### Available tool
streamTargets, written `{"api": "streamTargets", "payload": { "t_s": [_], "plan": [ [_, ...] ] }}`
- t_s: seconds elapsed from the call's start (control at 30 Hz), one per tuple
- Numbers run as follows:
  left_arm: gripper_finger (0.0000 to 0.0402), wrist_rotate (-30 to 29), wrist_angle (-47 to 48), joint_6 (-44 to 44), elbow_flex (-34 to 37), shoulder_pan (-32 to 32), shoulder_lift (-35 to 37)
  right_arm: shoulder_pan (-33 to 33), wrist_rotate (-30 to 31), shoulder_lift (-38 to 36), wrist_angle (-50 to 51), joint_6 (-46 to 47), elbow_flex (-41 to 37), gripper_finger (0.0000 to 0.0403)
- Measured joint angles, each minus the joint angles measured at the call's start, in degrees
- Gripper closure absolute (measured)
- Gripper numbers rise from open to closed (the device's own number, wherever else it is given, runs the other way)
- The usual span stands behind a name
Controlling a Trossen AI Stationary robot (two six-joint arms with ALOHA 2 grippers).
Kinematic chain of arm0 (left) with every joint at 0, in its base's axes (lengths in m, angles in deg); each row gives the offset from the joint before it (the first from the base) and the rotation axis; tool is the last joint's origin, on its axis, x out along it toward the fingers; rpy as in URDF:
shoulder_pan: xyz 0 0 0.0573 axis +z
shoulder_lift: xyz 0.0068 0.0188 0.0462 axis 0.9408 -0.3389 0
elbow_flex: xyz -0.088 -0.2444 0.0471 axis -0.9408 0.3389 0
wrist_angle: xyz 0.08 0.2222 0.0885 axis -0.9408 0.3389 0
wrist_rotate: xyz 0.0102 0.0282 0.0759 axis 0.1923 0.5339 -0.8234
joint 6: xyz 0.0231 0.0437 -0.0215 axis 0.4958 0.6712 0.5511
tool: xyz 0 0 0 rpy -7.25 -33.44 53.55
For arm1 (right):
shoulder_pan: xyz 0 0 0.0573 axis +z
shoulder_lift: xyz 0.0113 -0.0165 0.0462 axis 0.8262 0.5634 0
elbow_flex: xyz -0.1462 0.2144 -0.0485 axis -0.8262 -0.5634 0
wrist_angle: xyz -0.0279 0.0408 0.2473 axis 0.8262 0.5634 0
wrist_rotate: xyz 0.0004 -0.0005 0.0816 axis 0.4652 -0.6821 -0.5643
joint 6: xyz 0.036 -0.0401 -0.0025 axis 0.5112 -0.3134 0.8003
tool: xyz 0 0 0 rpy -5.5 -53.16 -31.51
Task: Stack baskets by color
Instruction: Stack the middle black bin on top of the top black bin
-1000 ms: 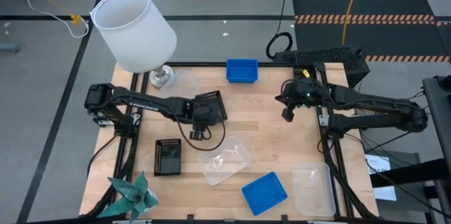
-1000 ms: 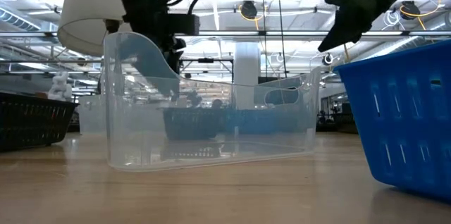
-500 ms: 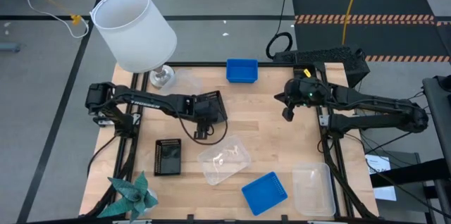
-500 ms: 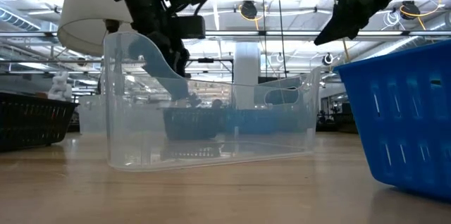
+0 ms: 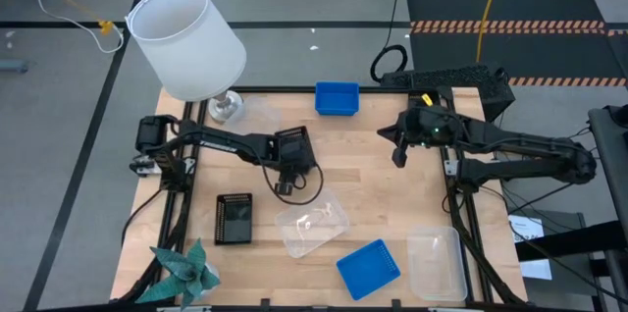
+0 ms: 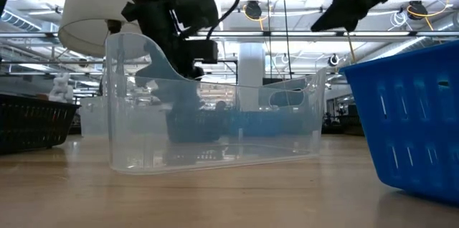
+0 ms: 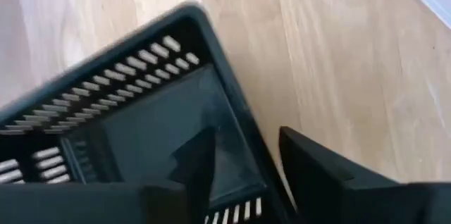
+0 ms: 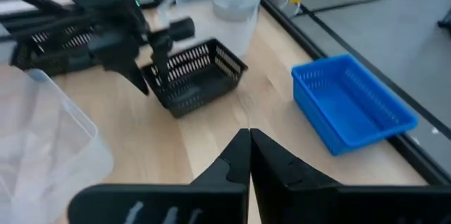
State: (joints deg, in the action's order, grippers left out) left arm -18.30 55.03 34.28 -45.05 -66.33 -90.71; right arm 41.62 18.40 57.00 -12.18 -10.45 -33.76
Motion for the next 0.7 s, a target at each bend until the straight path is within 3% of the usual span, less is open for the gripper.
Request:
{"api": "streamTargets", "payload": {
  "t_s": [0.17,0.23,0.47,0.7],
  "plan": [
    [0.036,0.0,0.95,1.24,-0.65,-0.13,2.3,2.78,0.12,0.22,0.1,-0.01,2.12,0.0403],
    [0.0387,0.0,2.7,0.78,-2.43,-0.13,3.26,4.27,0.15,0.69,-0.3,-0.01,2.84,0.04],
    [0.0392,-7.14,14.62,-6.14,-11.19,-3.89,6.09,9.03,2.42,5.23,-0.22,1.4,5.84,0.0365],
    [0.0386,-15.27,14.48,-3.31,-16.69,-9.26,6.54,14.58,3.89,13.86,-1.34,1.12,11.64,0.0325]
  ]
}}
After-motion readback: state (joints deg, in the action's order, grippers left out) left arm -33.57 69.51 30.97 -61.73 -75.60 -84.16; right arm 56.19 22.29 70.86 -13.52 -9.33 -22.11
